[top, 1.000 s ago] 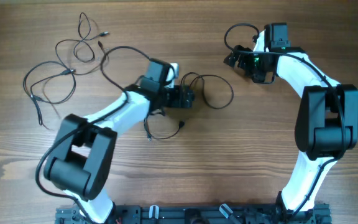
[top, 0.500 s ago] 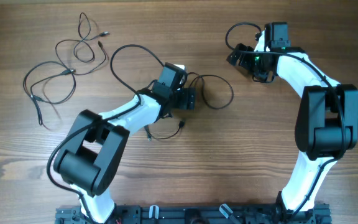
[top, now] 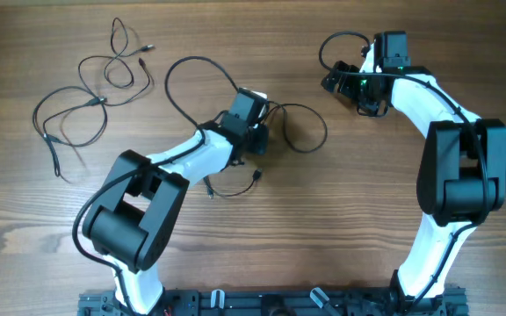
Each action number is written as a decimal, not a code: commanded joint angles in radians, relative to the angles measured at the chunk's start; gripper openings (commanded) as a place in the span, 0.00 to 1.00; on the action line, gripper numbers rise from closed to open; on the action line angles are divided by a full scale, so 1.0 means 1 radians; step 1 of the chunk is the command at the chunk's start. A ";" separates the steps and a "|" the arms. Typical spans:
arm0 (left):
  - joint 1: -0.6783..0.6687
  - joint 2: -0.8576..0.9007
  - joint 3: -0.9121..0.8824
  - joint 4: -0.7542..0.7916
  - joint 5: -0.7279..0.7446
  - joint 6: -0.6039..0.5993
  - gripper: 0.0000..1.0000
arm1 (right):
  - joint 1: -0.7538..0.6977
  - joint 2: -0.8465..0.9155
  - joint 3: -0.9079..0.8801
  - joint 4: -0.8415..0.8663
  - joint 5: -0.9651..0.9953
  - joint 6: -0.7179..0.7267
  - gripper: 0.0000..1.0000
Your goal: Untangle cables
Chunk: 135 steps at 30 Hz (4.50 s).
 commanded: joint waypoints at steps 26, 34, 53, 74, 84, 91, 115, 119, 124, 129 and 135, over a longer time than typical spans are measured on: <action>0.245 -0.671 0.016 -0.100 -0.276 0.097 0.04 | -0.007 0.021 -0.014 -0.006 0.050 0.004 1.00; 0.383 -0.551 0.015 -0.461 -0.276 0.097 0.04 | -0.007 0.020 -0.014 -0.005 0.050 0.005 1.00; 0.464 -0.335 0.016 -0.269 -0.187 0.089 0.04 | -0.007 0.020 -0.014 -0.005 0.050 0.005 1.00; 0.464 -0.464 -0.005 -0.495 -0.096 -0.074 0.04 | -0.007 0.020 -0.014 0.021 0.050 0.005 1.00; 0.463 -0.365 -0.044 -0.576 -0.144 -0.020 0.81 | -0.007 0.020 -0.014 0.020 0.050 0.005 1.00; 0.461 -0.403 0.006 -0.739 0.048 -0.122 1.00 | -0.007 0.021 -0.014 0.020 0.050 0.004 1.00; 0.063 -0.402 -0.391 -0.504 0.019 -0.182 0.14 | -0.007 0.020 -0.014 0.018 0.050 0.004 1.00; 0.063 -0.402 -0.394 -0.446 0.000 -0.173 0.04 | -0.007 0.020 -0.014 0.022 0.050 0.005 1.00; 0.142 -0.403 -0.383 -0.115 -0.240 -0.168 0.04 | -0.007 0.020 -0.014 0.024 0.050 0.004 1.00; 0.241 -0.403 -0.383 0.263 -0.274 -0.034 0.04 | -0.007 0.021 -0.014 0.025 0.050 0.004 1.00; 0.361 -0.403 -0.383 0.509 -0.273 -0.039 0.04 | -0.007 0.021 -0.014 0.025 0.050 0.004 1.00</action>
